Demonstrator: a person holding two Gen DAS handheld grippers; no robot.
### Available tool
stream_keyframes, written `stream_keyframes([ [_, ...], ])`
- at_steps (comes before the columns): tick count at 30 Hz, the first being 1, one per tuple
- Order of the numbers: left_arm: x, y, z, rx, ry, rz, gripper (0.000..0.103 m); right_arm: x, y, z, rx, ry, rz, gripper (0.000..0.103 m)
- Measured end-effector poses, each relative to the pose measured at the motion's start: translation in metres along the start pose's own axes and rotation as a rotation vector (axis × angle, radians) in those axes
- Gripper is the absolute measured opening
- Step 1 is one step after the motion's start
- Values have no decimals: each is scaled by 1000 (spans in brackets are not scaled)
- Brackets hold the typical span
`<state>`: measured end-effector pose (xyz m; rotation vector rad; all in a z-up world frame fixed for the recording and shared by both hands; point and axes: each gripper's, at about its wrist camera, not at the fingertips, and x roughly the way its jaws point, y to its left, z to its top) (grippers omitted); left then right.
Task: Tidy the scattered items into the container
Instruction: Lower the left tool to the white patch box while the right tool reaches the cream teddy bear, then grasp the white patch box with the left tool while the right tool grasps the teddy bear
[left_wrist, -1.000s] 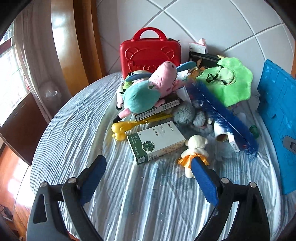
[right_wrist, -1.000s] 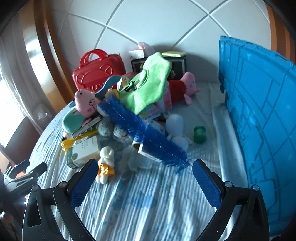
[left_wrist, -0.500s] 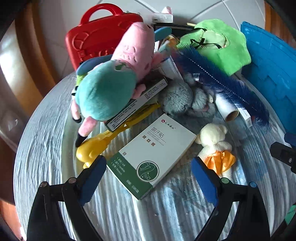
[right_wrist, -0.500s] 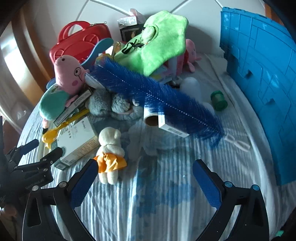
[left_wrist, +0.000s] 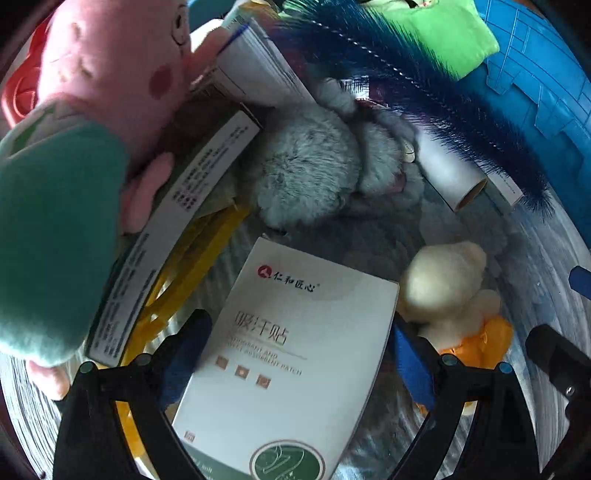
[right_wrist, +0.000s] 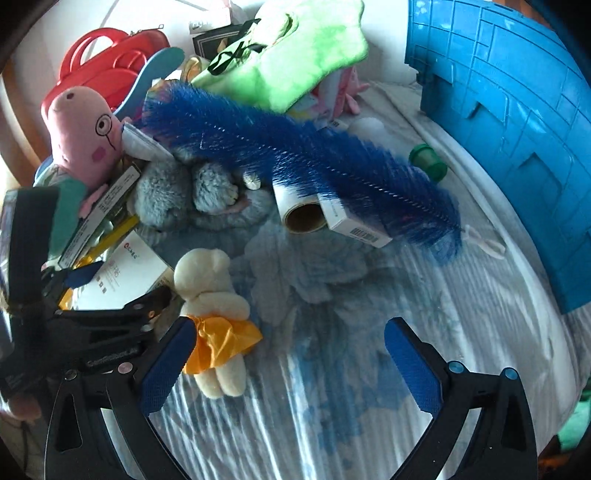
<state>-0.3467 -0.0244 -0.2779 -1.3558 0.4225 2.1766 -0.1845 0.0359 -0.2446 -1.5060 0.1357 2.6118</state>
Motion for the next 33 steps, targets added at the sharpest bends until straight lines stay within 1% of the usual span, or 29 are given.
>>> stream_keyframes([
  [2, 6, 2, 4, -5, 11, -10, 94, 9, 5, 1, -11, 15, -6, 103],
  [3, 6, 3, 3, -7, 3, -16, 91, 13, 7, 1, -16, 22, -7, 103],
  [4, 4, 3, 2, -4, -11, -17, 90, 18, 9, 2, -22, 34, -3, 103],
  [6, 2, 3, -2, 10, -22, -12, 88, 25, 14, 3, -33, 58, 10, 103],
  [9, -2, 8, -6, 3, -32, 4, 85, 31, 21, 7, -35, 60, 42, 103],
  [10, -3, 9, -8, -2, -33, 11, 84, 33, 24, 10, -41, 61, 55, 101],
  [12, -5, 13, -11, -12, -34, 12, 84, 38, 31, 14, -55, 62, 77, 96],
  [13, -6, 13, -13, -10, -39, 19, 84, 42, 34, 15, -64, 70, 83, 90],
  [14, -7, 13, -14, -8, -45, 22, 83, 46, 35, 15, -71, 81, 84, 82],
  [15, -8, 13, -15, -6, -46, 24, 83, 51, 36, 15, -74, 93, 88, 78],
  [16, -9, 13, -16, -9, -48, 27, 83, 55, 37, 15, -73, 101, 101, 69],
  [17, -9, 12, -17, -11, -49, 29, 83, 57, 37, 14, -69, 108, 120, 63],
  [18, -10, 11, -17, -16, -49, 32, 82, 59, 38, 14, -70, 112, 132, 60],
  [19, -11, 10, -18, -20, -51, 34, 82, 59, 39, 14, -75, 111, 138, 54],
  [20, -14, 9, -18, -23, -56, 33, 82, 57, 42, 15, -86, 107, 142, 41],
  [21, -18, 8, -18, -27, -66, 35, 82, 54, 45, 15, -101, 99, 139, 38],
  [23, -30, 4, -16, -33, -94, 31, 81, 47, 51, 15, -137, 77, 106, 36],
  [28, -63, -2, -14, -47, -162, 42, 80, 27, 45, 15, -118, 36, 113, 36],
  [32, -88, -9, -12, -53, -214, 48, 80, -1, 38, 22, -111, -34, 108, 36],
  [33, -93, -9, -6, -54, -225, 50, 80, -9, 39, 25, -114, -51, 104, 36],
])
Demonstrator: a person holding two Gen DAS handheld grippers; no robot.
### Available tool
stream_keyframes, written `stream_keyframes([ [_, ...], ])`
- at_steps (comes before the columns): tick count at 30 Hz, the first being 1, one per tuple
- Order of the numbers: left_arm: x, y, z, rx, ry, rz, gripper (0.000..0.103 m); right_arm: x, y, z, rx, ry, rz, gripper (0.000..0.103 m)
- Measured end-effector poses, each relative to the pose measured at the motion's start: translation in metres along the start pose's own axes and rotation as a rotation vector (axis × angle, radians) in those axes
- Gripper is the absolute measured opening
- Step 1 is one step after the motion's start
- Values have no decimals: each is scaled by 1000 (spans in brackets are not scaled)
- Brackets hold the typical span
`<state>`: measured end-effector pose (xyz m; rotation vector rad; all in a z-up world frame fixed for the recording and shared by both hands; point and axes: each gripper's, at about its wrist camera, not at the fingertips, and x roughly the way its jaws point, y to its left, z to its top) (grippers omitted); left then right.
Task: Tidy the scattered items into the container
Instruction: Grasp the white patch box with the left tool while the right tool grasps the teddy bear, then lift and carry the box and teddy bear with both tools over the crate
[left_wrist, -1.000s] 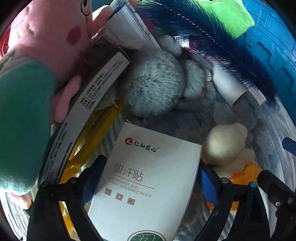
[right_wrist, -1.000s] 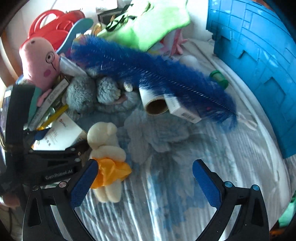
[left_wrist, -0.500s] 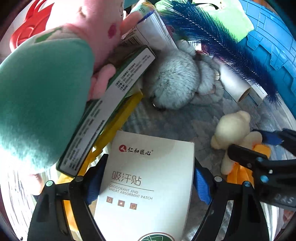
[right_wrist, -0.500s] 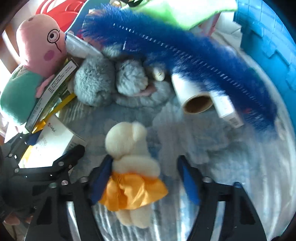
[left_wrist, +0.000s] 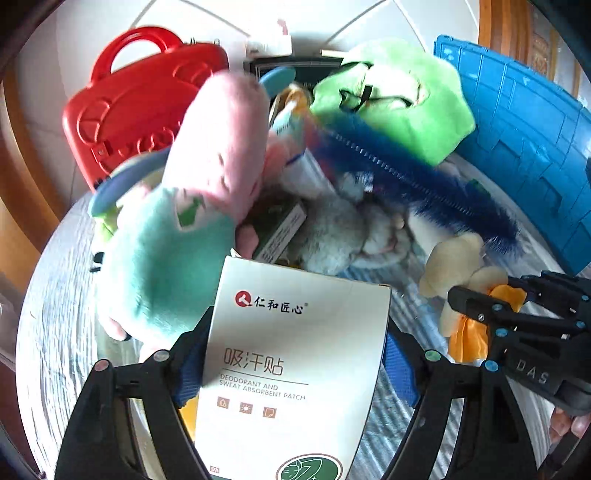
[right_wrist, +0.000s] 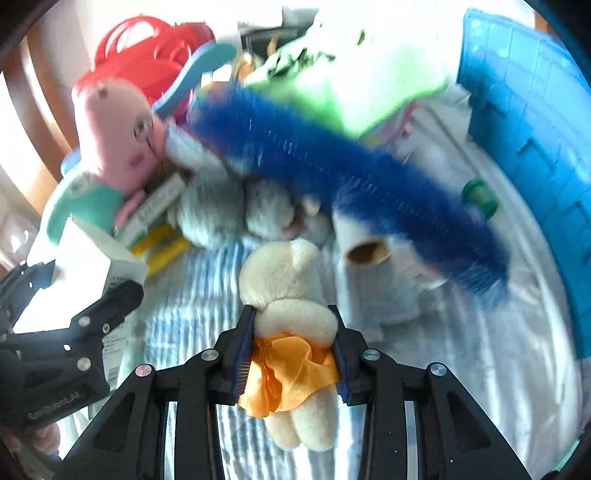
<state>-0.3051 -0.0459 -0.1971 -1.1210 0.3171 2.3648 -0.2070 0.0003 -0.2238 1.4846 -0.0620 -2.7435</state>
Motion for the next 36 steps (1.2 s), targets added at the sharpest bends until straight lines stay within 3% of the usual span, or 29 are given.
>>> stream_keyframes([
  [13, -103, -47, 61, -31, -195, 24, 80, -122, -44, 43, -58, -250, -30, 36],
  [26, -181, -165, 103, -142, -379, 141, 80, -241, -149, 68, -202, -458, 14, 36],
  [30, -201, -196, 118, -110, -414, 158, 80, -267, -178, 73, -188, -499, 12, 36],
  [36, -220, -234, 139, -49, -462, 124, 80, -304, -215, 81, -128, -553, -14, 36],
])
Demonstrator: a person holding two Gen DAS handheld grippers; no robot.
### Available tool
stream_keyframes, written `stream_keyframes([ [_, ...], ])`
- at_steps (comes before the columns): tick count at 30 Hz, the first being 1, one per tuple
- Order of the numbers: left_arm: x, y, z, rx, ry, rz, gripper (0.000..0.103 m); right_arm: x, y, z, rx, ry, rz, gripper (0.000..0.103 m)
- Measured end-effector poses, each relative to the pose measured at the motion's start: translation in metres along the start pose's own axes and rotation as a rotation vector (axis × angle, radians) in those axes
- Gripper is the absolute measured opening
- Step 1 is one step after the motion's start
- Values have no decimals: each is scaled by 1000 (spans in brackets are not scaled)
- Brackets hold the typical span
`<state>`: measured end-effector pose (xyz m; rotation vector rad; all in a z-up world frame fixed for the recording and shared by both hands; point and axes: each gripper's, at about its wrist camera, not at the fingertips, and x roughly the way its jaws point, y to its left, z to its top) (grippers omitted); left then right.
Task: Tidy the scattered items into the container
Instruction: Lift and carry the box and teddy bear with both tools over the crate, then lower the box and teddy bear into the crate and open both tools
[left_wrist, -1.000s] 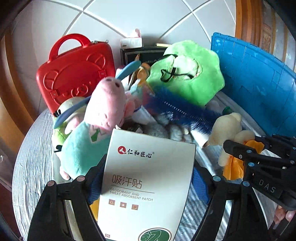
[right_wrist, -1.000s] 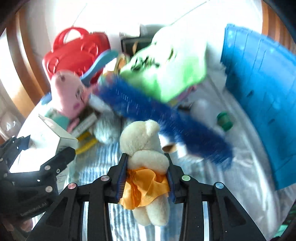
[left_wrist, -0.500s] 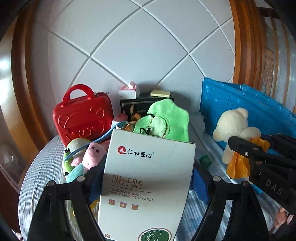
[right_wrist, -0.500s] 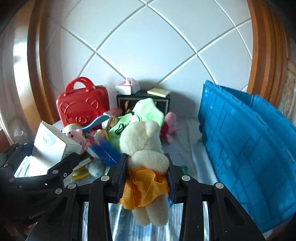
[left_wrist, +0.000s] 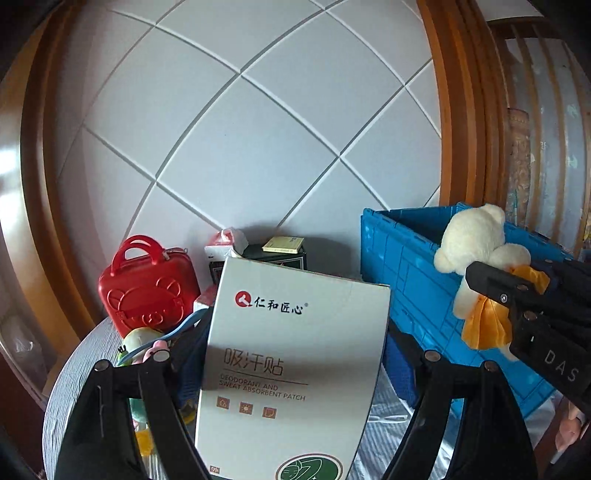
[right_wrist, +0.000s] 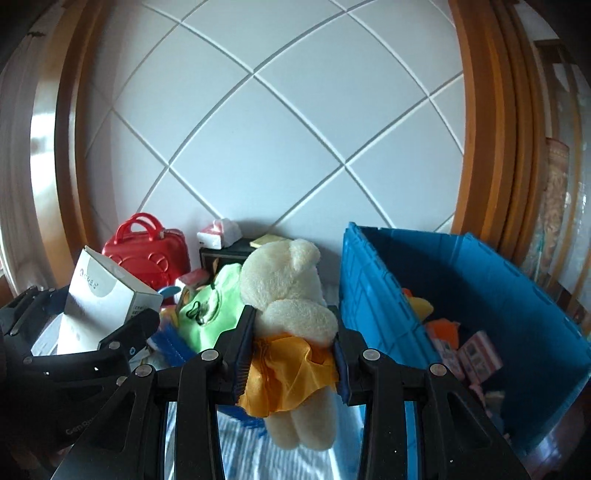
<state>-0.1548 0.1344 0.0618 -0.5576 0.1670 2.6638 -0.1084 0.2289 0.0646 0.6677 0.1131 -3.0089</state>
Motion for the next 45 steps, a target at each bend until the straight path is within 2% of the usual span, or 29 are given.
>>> stream_keyframes([
  [7, -5, -56, 31, 28, -42, -94, 80, -31, -46, 15, 11, -54, -93, 36],
  [12, -7, -110, 55, 51, -75, -137, 80, -51, -101, 25, 29, -95, -154, 36],
  [15, -5, -147, 71, 39, -94, -151, 80, -62, -148, 36, 23, -122, -189, 36],
  [19, 4, -209, 98, -1, -118, -161, 80, -70, -230, 52, 1, -141, -212, 36],
  [21, 12, -240, 113, -21, -133, -148, 80, -66, -269, 54, -14, -127, -210, 36],
  [25, 54, -298, 138, -58, -79, -140, 80, -30, -340, 49, -48, -56, -196, 36],
  [27, 86, -319, 138, -61, -9, -114, 80, -1, -367, 43, -41, 7, -161, 36],
  [29, 120, -335, 129, -74, 98, -112, 80, 29, -381, 32, -38, 63, -138, 36],
  [32, 176, -353, 105, -84, 296, -83, 80, 70, -400, 21, -32, 144, -105, 36],
  [34, 205, -359, 83, -75, 391, -52, 80, 97, -406, 15, -31, 197, -80, 36],
  [38, 242, -367, 50, -37, 518, 1, 80, 140, -405, 0, -60, 274, -72, 36],
  [42, 265, -370, 27, -26, 634, -11, 80, 171, -401, -5, -59, 321, -71, 36],
  [45, 279, -375, 8, -10, 751, -23, 80, 185, -390, -7, -69, 336, -89, 36],
])
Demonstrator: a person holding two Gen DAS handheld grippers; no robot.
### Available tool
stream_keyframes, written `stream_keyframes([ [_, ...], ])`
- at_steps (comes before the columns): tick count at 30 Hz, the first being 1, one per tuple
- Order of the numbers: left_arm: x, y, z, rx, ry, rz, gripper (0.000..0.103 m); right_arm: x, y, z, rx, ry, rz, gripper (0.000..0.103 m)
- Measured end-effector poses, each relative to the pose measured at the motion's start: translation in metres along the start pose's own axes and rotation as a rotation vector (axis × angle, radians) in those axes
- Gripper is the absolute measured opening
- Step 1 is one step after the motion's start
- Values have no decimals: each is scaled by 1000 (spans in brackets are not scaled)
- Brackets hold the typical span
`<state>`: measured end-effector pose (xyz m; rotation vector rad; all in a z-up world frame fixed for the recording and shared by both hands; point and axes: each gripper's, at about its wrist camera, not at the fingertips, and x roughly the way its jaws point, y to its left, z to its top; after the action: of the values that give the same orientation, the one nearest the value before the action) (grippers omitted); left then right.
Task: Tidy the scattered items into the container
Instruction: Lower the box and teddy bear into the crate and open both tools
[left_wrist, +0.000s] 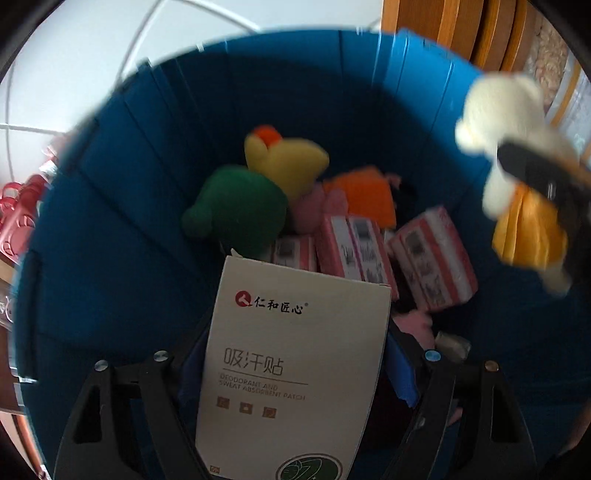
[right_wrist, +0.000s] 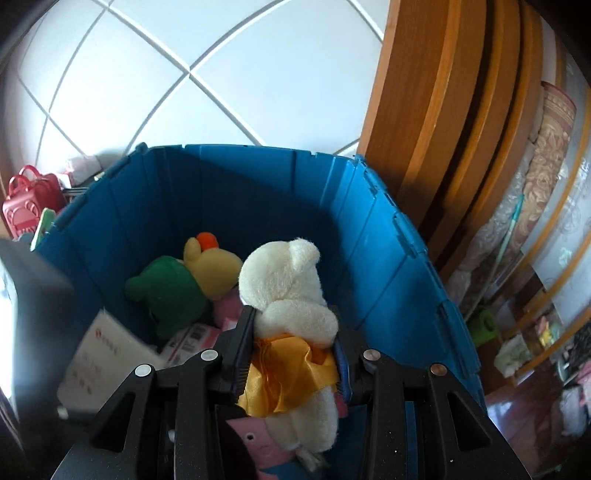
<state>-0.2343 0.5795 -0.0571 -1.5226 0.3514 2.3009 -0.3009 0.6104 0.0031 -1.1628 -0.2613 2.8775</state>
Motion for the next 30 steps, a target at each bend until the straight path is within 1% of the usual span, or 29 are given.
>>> stream_keyframes([
  [2, 10, 5, 0, -30, 42, -9, 80, 12, 3, -2, 16, 20, 3, 36],
  [4, 13, 9, 0, -66, 57, -4, 80, 23, 6, -6, 17, 82, 14, 36],
  [5, 14, 10, 0, -80, 66, -5, 80, 26, 6, -8, 16, 98, 25, 36],
  [8, 16, 8, -1, -77, 74, -2, 81, 31, 11, -13, -17, 125, 17, 36],
  [10, 16, 5, -2, -54, 73, 8, 81, 31, 14, -15, -34, 121, 29, 36],
  [12, 16, 5, 0, -50, 80, 11, 85, 27, 15, -14, -42, 103, 36, 36],
  [13, 16, 5, -1, -52, 82, 8, 86, 26, 15, -14, -41, 97, 41, 37],
  [18, 13, 3, -1, -42, 80, 0, 86, 30, 12, -12, -26, 101, 59, 38],
  [25, 11, 4, -1, -46, 76, -2, 86, 32, 10, -13, -23, 111, 53, 42],
  [27, 11, 3, 0, -47, 73, -3, 86, 33, 9, -14, -17, 116, 51, 47],
  [29, 10, 2, 0, -43, 68, -1, 86, 34, 8, -14, -14, 125, 48, 55],
  [30, 10, 2, 0, -43, 66, -1, 86, 35, 7, -15, -13, 130, 48, 56],
])
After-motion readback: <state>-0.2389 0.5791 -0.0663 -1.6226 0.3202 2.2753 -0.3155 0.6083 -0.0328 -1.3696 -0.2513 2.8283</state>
